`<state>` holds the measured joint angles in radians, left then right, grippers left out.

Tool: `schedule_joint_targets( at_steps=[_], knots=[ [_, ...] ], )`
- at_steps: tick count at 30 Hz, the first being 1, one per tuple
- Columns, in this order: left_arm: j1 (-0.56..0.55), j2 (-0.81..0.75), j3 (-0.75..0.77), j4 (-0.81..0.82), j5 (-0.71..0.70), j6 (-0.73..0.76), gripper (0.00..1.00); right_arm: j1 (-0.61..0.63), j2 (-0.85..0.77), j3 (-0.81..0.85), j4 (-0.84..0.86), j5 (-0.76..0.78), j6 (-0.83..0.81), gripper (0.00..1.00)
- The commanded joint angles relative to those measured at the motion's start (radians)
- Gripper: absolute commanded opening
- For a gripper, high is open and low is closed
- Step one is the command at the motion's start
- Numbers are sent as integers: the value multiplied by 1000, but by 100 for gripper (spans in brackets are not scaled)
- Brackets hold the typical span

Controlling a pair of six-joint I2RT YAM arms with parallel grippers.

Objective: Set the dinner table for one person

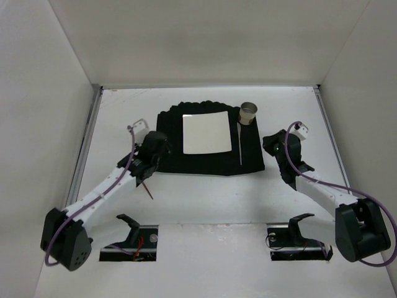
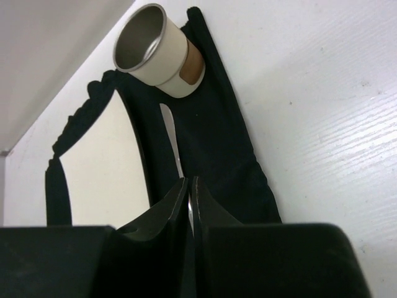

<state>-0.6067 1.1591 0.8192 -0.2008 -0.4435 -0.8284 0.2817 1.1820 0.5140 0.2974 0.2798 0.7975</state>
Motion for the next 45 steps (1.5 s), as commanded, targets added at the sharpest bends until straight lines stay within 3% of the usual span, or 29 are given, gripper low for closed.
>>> schedule_joint_targets(
  at_steps=[1, 5, 11, 22, 30, 37, 41, 45],
  knots=[
    [95, -146, -104, -296, -95, -6, 37, 0, -61, -26, 69, 25, 5, 14],
    [205, -228, -208, -382, -83, -2, 38, -19, -91, -51, 80, 51, 19, 18],
    [301, -181, -291, -352, -14, 5, 34, -16, -71, -46, 92, 38, 14, 22],
    [285, -88, -321, -201, 26, 29, 31, 1, 24, 6, 95, -25, -9, 25],
    [317, 17, -331, -160, 86, 22, 24, 3, 33, 11, 97, -34, -18, 25],
    [327, -16, -307, -178, 92, 43, 7, 3, 37, 11, 97, -30, -20, 26],
    [310, -81, -227, -221, 51, 104, 6, 3, 42, 12, 97, -28, -20, 26],
    [270, -32, -91, -200, 46, 198, 7, 3, 61, 18, 97, -34, -17, 26]
  ],
)
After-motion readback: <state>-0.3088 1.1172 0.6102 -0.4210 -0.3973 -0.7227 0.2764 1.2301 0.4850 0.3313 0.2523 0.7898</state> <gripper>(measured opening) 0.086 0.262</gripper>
